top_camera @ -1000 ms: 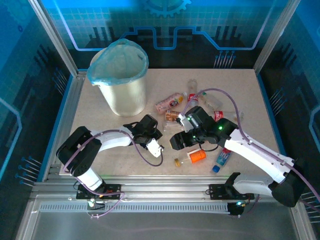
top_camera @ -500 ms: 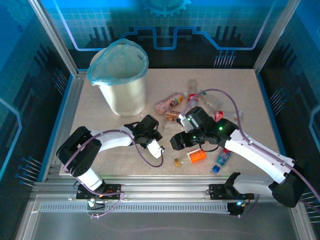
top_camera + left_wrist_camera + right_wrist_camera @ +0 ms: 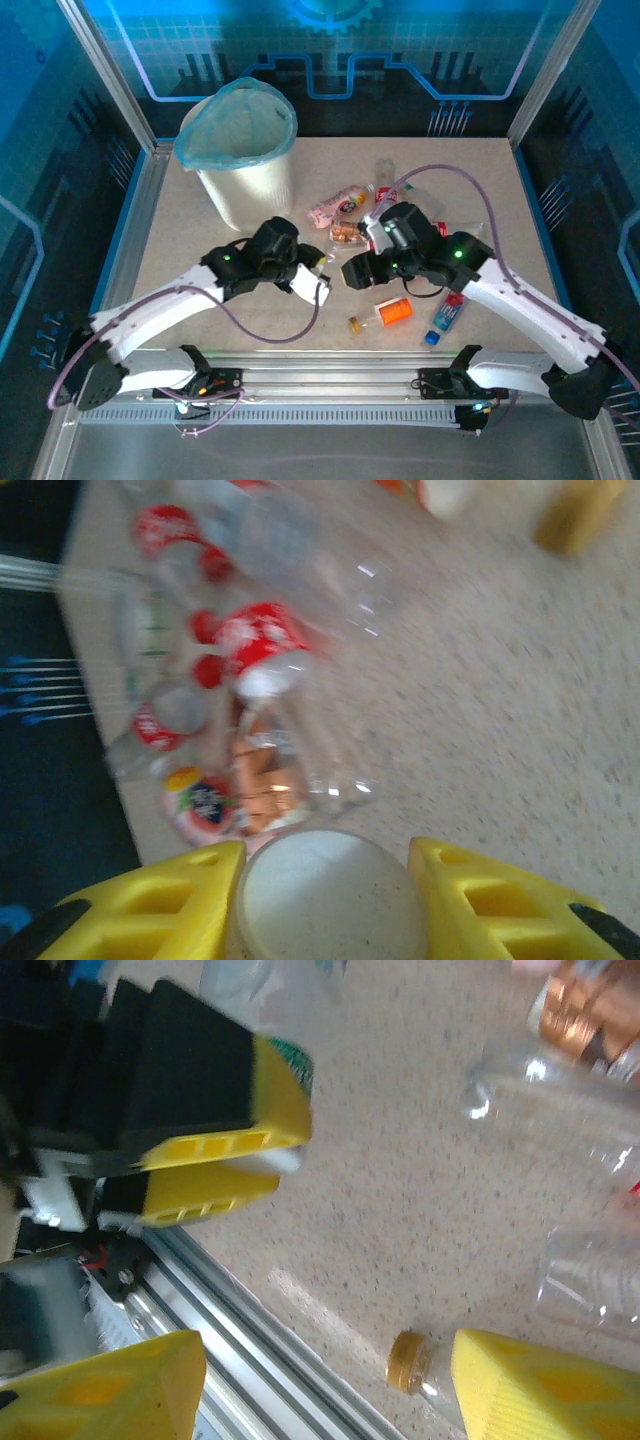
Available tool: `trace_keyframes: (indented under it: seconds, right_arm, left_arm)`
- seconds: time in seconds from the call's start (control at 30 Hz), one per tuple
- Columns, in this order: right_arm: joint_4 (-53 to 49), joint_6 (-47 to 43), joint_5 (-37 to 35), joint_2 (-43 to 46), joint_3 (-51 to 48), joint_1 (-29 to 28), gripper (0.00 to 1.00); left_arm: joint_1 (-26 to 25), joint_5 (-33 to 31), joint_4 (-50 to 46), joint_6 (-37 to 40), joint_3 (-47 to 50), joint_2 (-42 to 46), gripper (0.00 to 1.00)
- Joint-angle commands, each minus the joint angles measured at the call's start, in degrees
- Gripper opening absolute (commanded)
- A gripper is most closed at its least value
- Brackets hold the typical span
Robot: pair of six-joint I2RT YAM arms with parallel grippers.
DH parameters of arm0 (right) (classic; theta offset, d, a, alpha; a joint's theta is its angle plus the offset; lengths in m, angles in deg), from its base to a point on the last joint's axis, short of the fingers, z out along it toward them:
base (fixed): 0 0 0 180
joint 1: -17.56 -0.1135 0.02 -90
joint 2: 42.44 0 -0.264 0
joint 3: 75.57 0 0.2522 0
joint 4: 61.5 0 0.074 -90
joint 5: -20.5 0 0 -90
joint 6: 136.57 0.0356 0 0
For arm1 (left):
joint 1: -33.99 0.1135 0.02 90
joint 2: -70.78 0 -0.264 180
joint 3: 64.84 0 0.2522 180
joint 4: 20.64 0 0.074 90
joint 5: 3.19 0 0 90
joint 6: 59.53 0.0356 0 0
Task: Put the plastic bottles in the bin
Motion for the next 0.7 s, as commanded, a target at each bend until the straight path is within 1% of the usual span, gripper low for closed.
trace_keyframes:
  seconds: [0.0, 0.07, 0.1, 0.13, 0.17, 0.23, 0.27, 0.37, 0.5, 0.53, 0.67]
  right_arm:
    - [-0.85, 0.19, -4.13, 3.1, 6.63, -0.82, 0.66]
    - [-1.27, -0.53, -4.99, 2.16, 10.78, -0.89, 0.65]
    - [-1.67, -1.04, -5.27, 1.24, 13.51, -0.95, 0.65]
    - [-1.88, -1.65, -5.63, 0.13, 16.02, -1.08, 0.65]
    - [-2.14, -2.1, -5.92, -0.99, 18.06, -1.17, 0.65]
    - [-2.43, -3.29, -6.39, -4.03, 22.95, -1.32, 0.65]
    - [-2.43, -3.75, -6.2, -5.46, 24.88, -1.47, 0.65]
    - [-2.27, -4.85, -5.71, -11.0, 31.59, -2.12, 0.65]
    - [-2.45, -6.66, -5.17, -19.57, 42.6, -3.98, 0.65]
    - [-2.54, -7.1, -4.81, -22.12, 45.67, -4.36, 0.65]
    - [-4.03, -8.42, -4.11, -31.11, 57.0, -5.53, 0.65]
  left_arm:
    - [-0.31, 8.39, 0.21, -21.55, -4.66, 6.85, 0.2]
    - [-0.34, 8.99, 3.32, -30.42, -6.76, 9.31, 0.14]
    - [-0.21, 8.04, 4.62, -34.96, -8.58, 9.87, 0.1]
    - [-0.07, 6.79, 5.31, -38.66, -10.72, 9.96, 0.02]
    - [0.19, 5.39, 5.92, -41.61, -12.8, 9.75, 0.0]
    - [1.6, 2.02, 6.61, -48.37, -18.49, 8.11, 0.0]
    - [2.94, 1.72, 6.38, -51.29, -21.27, 6.93, 0.0]
    - [10.04, 1.96, 6.83, -62.88, -30.46, 2.48, 0.0]
    - [22.1, 1.83, 8.15, -76.17, -40.46, -5.75, 0.0]
    - [25.15, 2.93, 8.56, -78.97, -42.77, -8.32, 0.0]
    - [33.76, 4.79, 13.27, -86.52, -48.22, -17.25, 0.0]
